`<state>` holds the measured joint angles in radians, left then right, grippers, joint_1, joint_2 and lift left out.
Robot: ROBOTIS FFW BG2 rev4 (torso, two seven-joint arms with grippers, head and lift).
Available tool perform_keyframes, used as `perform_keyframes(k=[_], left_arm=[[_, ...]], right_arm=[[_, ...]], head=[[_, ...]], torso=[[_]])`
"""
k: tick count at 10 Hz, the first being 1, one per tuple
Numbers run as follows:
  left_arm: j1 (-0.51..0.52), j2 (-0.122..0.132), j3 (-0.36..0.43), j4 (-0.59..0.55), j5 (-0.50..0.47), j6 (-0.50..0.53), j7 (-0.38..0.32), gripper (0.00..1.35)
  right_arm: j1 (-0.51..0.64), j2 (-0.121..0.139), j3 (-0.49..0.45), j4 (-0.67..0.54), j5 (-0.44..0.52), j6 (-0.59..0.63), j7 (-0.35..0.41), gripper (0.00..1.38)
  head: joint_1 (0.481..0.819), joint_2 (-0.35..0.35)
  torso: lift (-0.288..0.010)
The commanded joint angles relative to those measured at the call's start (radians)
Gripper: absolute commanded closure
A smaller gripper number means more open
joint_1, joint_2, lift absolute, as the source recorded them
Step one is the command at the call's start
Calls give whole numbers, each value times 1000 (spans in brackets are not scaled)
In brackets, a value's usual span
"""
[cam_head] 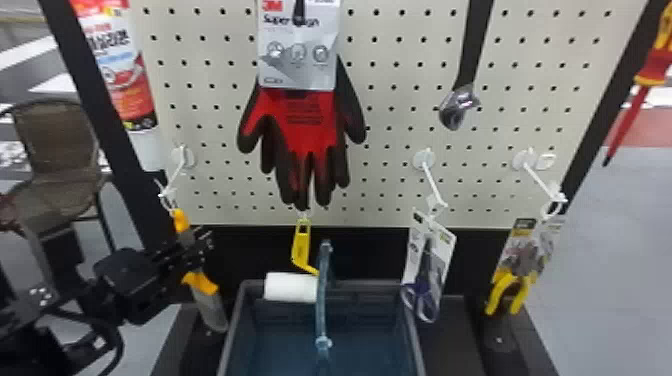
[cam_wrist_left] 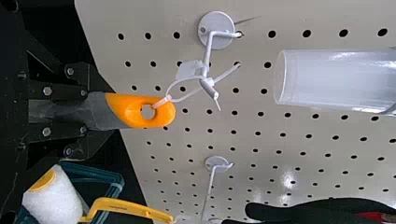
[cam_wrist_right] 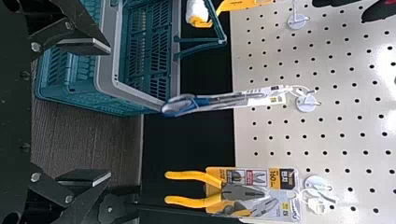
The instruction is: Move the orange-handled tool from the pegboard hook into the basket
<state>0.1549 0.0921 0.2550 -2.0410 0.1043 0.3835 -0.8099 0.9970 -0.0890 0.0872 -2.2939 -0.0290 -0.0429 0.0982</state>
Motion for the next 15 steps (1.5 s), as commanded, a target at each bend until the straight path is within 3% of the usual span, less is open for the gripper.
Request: perform_keyframes(k=[1, 9, 15], left_arm=[[0, 0, 1, 0, 0, 0, 0, 1208], [5, -2, 4, -12, 6, -8, 1, 1208], [84, -17, 16, -204, 2, 67, 8, 1208]], right_arm=[[0, 0, -1, 3, -3, 0, 0, 341], [-2, -2, 0, 3, -6, 1, 0, 343], [-2, -6, -1, 3, -12, 8, 0, 343]], head=[[549, 0], [549, 0], [549, 0]], torso=[[-100], [-100], [-100]])
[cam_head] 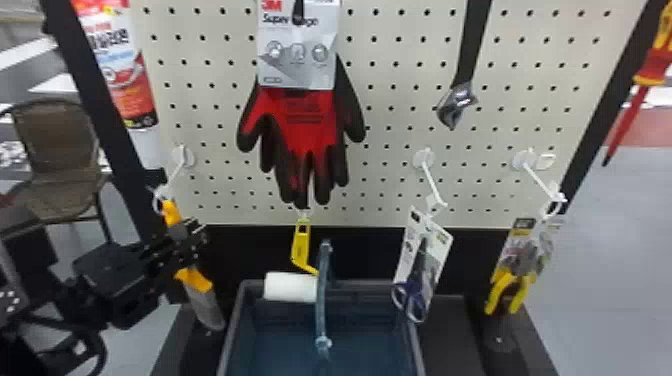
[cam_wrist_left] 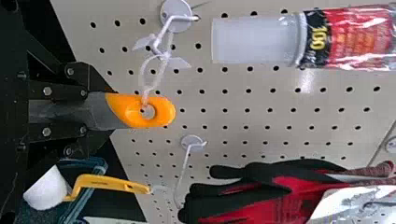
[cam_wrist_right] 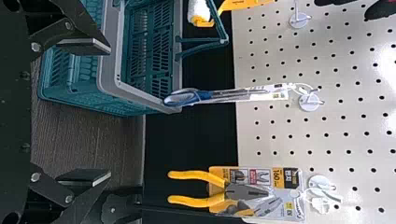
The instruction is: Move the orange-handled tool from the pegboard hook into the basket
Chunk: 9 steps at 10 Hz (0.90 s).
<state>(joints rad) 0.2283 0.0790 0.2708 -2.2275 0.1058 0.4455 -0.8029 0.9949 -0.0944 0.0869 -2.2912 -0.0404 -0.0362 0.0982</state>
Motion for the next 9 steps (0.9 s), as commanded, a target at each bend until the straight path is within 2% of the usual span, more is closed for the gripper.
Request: perform_keyframes(k=[1, 5, 7, 9], left_arm=[[21, -8, 1, -47, 2, 16, 1, 1208], [86, -47, -2, -76, 87, 13, 28, 1208], [127, -74, -10, -76, 164, -28, 65, 1208], [167, -82, -22, -56, 264, -91, 105, 1208]], right_arm=[[-2, -1, 1, 2, -1, 1, 0, 343], [-9, -4, 1, 10, -7, 1, 2, 343], [-15, -4, 1, 17, -9, 1, 8, 343], [-19, -4, 1, 20, -10, 2, 12, 343]], head=[[549, 0], [549, 0], [549, 0], [549, 0]], torso=[[-100], [-100], [-100], [-100]])
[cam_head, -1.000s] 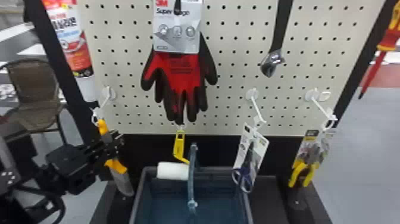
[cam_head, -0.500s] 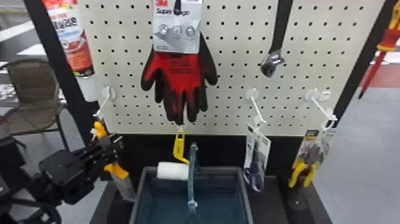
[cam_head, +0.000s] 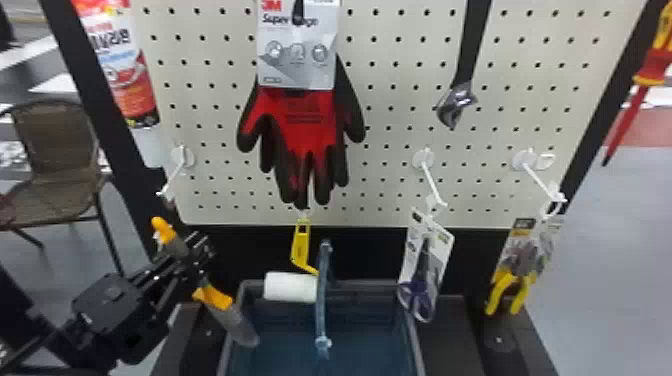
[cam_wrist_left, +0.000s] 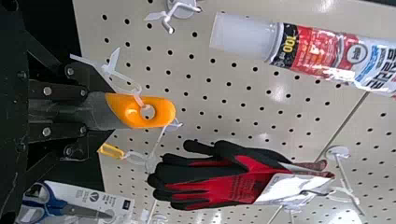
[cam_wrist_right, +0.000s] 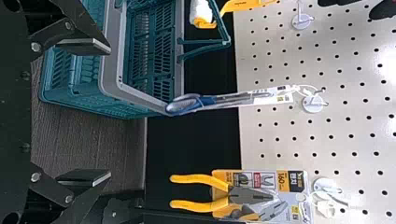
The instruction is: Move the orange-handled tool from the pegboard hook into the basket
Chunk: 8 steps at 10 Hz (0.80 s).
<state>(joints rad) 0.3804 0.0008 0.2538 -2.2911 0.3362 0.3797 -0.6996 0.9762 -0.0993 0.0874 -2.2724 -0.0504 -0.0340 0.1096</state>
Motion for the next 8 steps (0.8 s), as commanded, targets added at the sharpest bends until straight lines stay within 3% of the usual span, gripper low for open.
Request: perform_keyframes(k=[1, 4, 8], left_arm=[[37, -3, -27, 32, 79, -74, 35, 1208], [43, 15, -173, 262, 242, -298, 112, 1208], [22, 19, -254, 353, 305, -384, 146, 1208]], right_arm=[[-1, 1, 0, 3, -3, 2, 1, 343], [1, 0, 0, 6, -9, 2, 1, 343], [4, 1, 0, 8, -14, 3, 2, 343]], head=[[549, 0], [549, 0], [549, 0]], torso=[[-100], [-100], [-100]])
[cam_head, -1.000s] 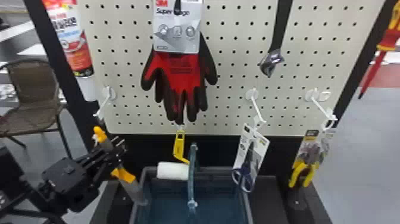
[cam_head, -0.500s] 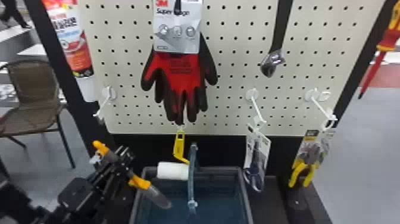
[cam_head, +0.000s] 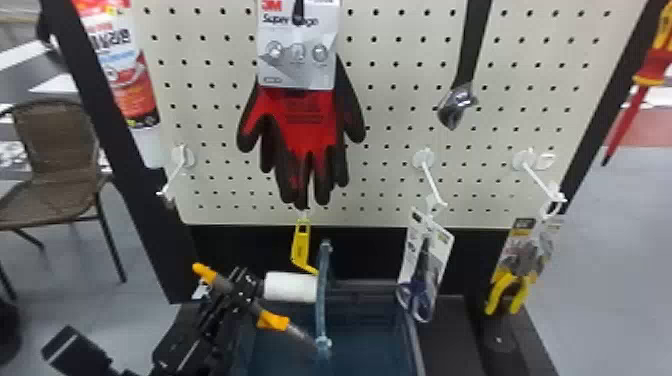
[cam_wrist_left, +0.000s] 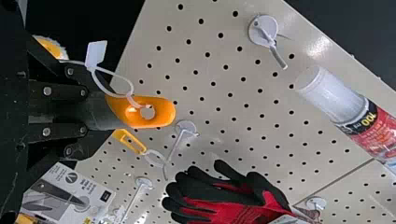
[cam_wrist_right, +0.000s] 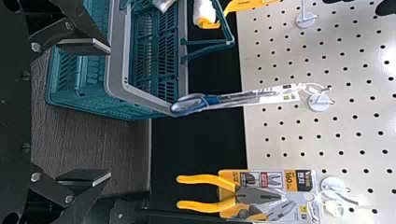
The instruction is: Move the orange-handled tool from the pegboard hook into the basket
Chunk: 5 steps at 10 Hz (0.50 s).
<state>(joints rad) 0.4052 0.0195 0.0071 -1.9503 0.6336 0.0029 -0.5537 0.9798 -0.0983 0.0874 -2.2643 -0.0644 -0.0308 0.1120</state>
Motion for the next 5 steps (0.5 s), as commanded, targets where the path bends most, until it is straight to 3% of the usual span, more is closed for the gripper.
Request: perform_keyframes(k=[1, 5], left_arm=[[-5, 0, -30, 30, 38, -21, 3, 1208], [-12, 2, -85, 101, 84, -44, 11, 1208]], right_arm=[[0, 0, 0, 0, -2, 2, 0, 343], [0, 0, 0, 0, -5, 2, 3, 343]], head=[[549, 0], [549, 0]], torso=[[-100], [-100]])
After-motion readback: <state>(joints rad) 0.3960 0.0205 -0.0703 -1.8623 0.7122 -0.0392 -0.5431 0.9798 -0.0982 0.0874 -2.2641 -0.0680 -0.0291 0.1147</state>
